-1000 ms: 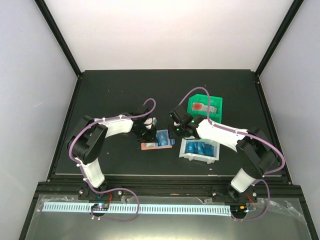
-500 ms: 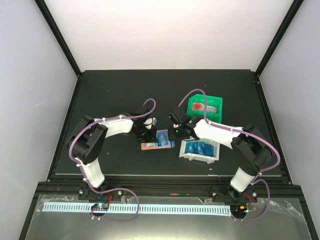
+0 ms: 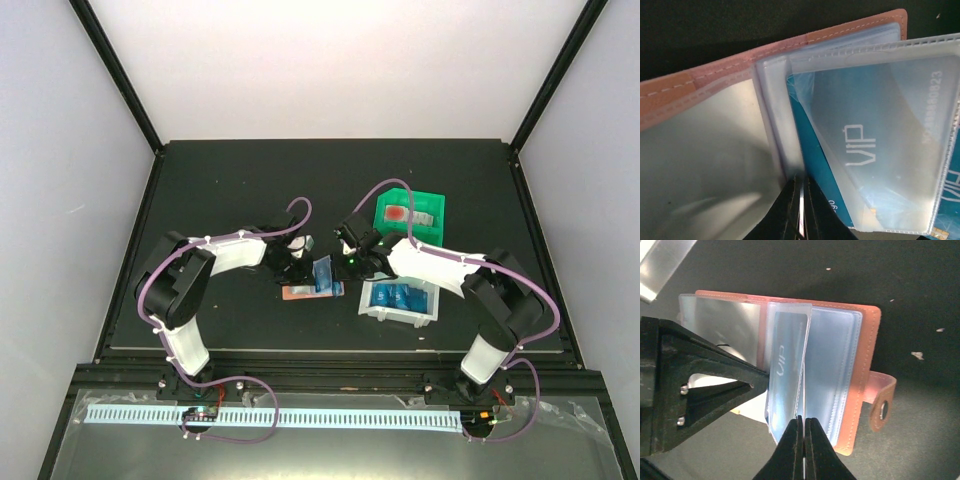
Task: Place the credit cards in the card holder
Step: Turn over the card slot in the card holder, then insert the credit card into the card holder.
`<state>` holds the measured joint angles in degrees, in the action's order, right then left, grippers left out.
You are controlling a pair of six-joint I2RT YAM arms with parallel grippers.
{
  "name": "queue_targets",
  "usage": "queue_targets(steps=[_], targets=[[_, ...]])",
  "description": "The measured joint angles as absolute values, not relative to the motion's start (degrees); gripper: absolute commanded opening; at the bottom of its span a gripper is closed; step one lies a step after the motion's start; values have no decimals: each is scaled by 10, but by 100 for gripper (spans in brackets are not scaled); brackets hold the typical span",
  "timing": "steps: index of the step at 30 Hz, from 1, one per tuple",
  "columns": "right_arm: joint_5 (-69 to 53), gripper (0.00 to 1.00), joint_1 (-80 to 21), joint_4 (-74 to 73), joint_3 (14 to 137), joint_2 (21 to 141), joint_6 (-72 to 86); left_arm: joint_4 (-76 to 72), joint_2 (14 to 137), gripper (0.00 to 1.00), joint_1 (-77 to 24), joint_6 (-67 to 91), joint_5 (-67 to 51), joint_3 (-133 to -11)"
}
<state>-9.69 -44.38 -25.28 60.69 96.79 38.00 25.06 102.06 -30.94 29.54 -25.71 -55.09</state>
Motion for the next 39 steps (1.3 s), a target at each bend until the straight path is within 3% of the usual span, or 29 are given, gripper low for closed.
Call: queue_targets(steps=[11, 24, 39], targets=[[-146, 1, -444, -223, 606, 968, 391, 296, 976, 26, -315, 297, -193, -542], [-232, 1, -445, -155, 626, 1026, 413, 380, 851, 29, -305, 311, -79, -542], [-196, 1, -443, -118, 614, 1029, 465, 347, 856, 45, -292, 305, -110, -518]])
